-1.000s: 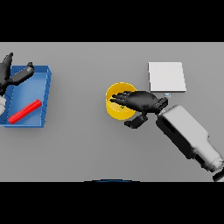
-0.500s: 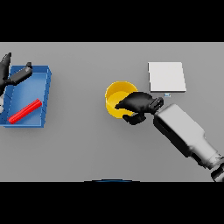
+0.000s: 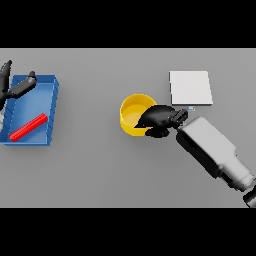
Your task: Pick up the red beaker and tilt it to pour out 1 green nut into yellow bowl. Pick up the yellow bowl and place it on the metallic measuring scale.
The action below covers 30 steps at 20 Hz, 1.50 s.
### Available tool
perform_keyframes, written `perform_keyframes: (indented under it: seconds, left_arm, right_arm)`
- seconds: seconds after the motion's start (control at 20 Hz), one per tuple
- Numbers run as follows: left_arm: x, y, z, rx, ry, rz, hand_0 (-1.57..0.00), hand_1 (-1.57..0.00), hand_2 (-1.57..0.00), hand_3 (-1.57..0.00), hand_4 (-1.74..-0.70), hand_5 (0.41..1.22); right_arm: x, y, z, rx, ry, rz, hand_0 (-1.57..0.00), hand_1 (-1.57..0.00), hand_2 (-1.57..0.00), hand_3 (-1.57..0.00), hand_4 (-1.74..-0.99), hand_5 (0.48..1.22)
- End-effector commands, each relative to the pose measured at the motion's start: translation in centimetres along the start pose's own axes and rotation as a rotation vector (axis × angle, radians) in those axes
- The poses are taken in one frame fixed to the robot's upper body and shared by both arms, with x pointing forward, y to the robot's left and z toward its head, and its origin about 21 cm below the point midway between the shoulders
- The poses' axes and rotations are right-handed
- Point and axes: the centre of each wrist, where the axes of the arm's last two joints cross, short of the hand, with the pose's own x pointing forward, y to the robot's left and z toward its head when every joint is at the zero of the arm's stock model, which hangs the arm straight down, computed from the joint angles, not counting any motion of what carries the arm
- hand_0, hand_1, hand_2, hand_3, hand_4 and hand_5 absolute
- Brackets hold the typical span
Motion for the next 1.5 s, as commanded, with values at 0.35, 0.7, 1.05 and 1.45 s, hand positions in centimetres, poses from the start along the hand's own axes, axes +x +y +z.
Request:
perform_keyframes:
  seconds: [0.35,0.7,1.05,1.45]
  left_arm:
    - [0.6,0.5,-0.2,-0.003,-0.004,-0.012,0.00,0.00,0.00,0.00,-0.80,0.721]
    - [0.4,0.3,-0.1,-0.007,-0.014,-0.007,0.00,0.00,0.00,0.00,-0.81,0.723]
    - [0.4,1.0,0.3,0.010,-0.010,-0.010,0.00,0.00,0.00,0.00,-0.81,0.742]
    - [1.1,0.7,1.2,0.009,0.019,-0.013,0.00,0.00,0.00,0.00,-0.83,0.765]
  right_arm:
    - [0.1,-3.7,3.5,-0.050,0.016,0.025,-1.55,-1.55,-1.51,-1.38,-1.731,1.216]
    - [0.8,-6.1,6.4,-0.104,0.106,0.027,-1.57,-1.57,-1.56,-1.25,-1.720,1.219]
    - [-1.4,-8.6,8.6,-0.188,0.196,0.076,-1.57,-1.57,-1.57,-1.30,-1.720,1.221]
    - [-7.7,-7.9,10.0,-0.236,0.359,-0.040,-1.57,-1.57,-1.57,-1.19,-1.720,1.221]
